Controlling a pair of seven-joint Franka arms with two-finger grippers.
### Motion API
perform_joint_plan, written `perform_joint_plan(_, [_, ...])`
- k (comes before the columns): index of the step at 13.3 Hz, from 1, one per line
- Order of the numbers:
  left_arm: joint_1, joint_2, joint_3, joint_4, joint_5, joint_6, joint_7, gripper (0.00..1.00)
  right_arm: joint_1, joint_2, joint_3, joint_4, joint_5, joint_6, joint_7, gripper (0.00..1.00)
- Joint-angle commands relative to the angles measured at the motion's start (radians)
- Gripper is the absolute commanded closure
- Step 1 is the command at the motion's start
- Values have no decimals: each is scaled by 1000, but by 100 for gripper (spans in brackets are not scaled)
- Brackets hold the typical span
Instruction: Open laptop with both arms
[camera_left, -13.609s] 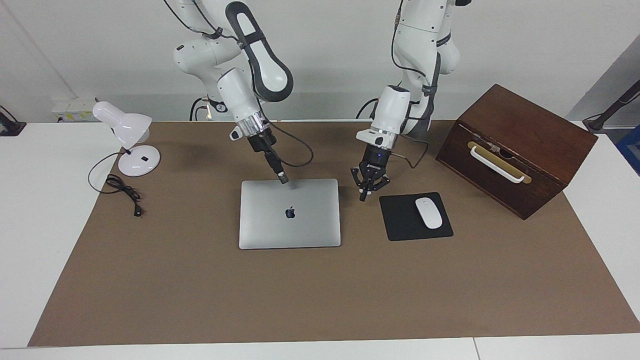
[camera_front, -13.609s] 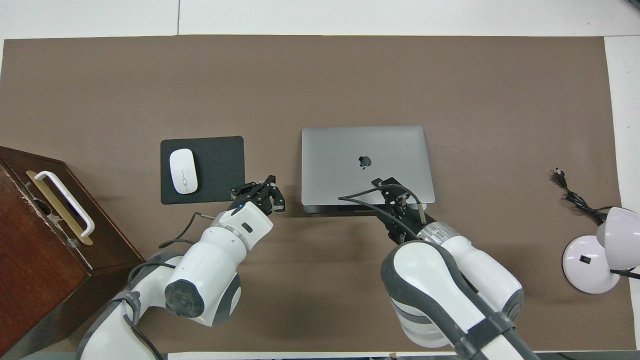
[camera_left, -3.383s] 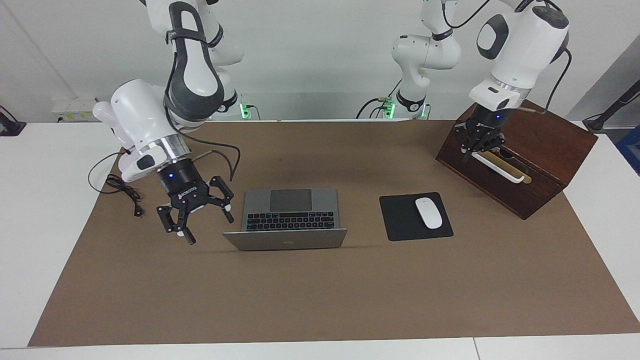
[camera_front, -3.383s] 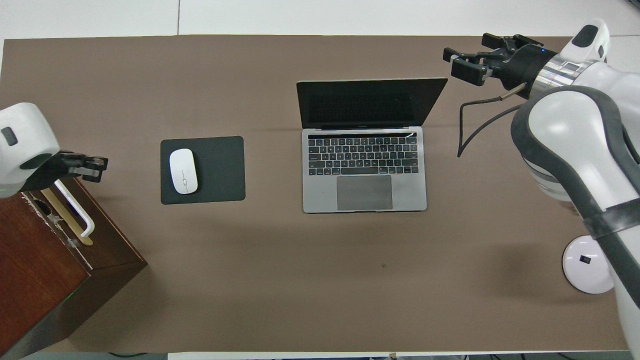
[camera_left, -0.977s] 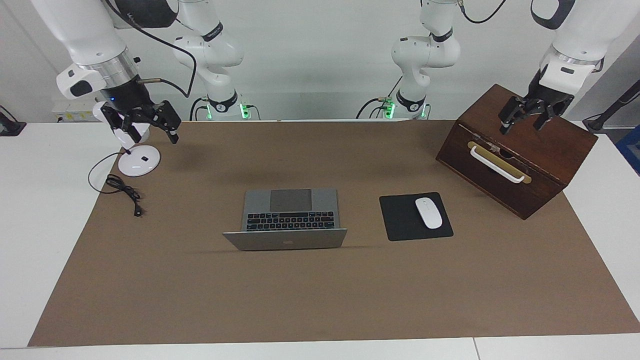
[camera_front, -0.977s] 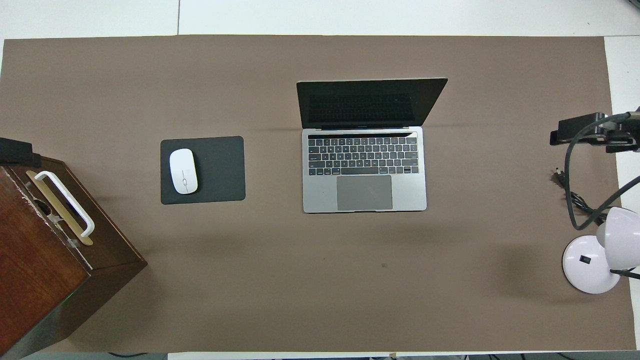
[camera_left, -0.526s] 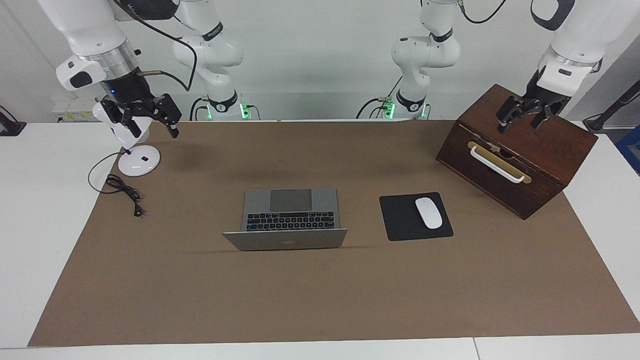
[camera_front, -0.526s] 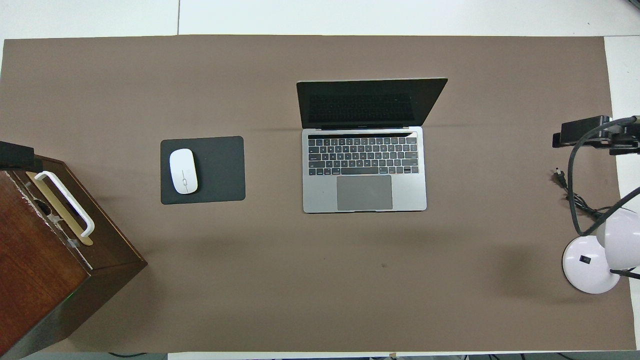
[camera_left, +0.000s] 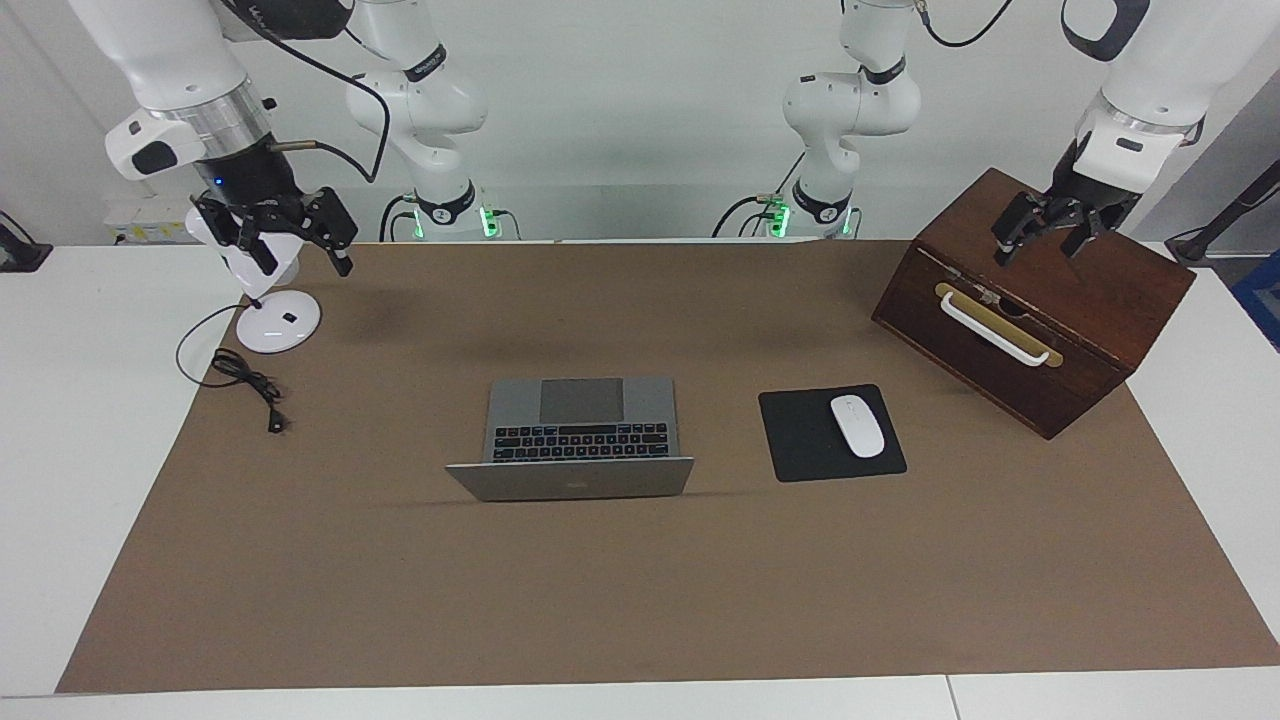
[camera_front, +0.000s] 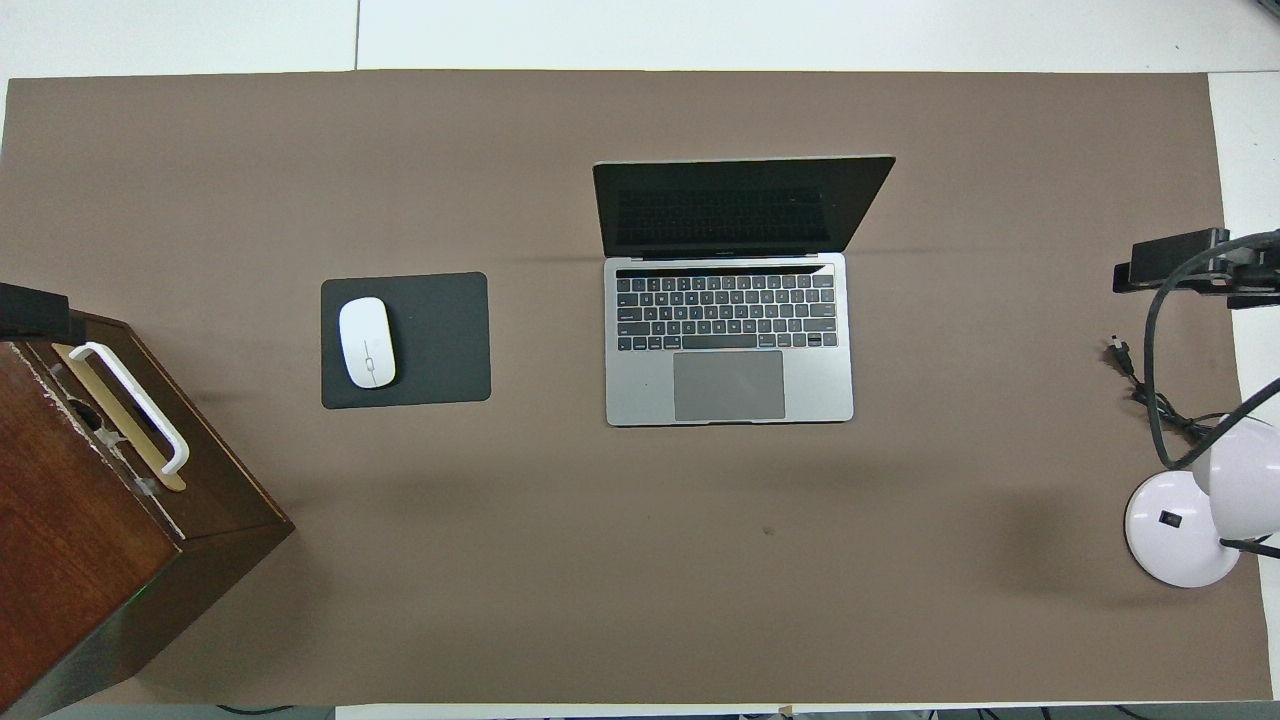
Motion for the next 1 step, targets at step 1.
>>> perform_joint_plan(1, [-5,5,4,16,-11,-24,-13,0,-17,-1,9,2,-30,14,-6,2])
